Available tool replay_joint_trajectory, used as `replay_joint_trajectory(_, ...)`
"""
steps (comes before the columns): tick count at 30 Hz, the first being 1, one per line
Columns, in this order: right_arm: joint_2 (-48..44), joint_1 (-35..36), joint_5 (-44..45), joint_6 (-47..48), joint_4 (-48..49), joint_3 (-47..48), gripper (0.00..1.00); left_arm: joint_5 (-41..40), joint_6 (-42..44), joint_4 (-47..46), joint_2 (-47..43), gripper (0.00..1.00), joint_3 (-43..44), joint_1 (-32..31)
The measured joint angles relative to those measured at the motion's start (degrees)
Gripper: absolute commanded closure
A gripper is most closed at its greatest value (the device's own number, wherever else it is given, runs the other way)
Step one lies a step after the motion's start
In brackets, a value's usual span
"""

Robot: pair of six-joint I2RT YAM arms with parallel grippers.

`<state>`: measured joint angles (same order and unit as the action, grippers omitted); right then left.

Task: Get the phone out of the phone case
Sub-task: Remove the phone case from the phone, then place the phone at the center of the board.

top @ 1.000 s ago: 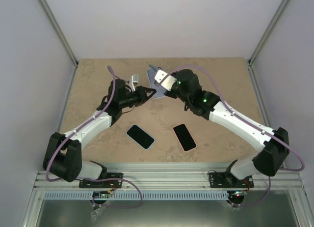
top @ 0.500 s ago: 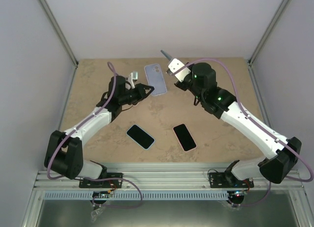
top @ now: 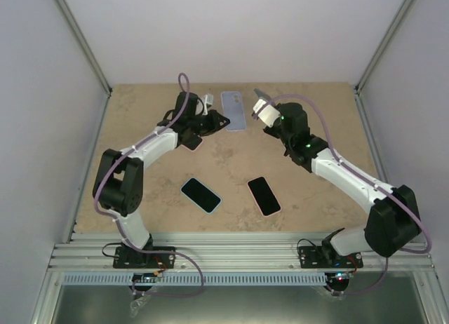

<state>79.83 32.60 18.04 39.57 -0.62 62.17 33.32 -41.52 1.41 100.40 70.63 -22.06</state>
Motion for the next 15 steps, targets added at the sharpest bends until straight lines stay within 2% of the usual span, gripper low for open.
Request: replay_joint_trajectory(15, 17.27, 0.04, 0.52, 4.83, 16.24, -4.81, 0.99, 2.78, 5.97, 7.78, 11.91, 1.00, 8.92, 2.54)
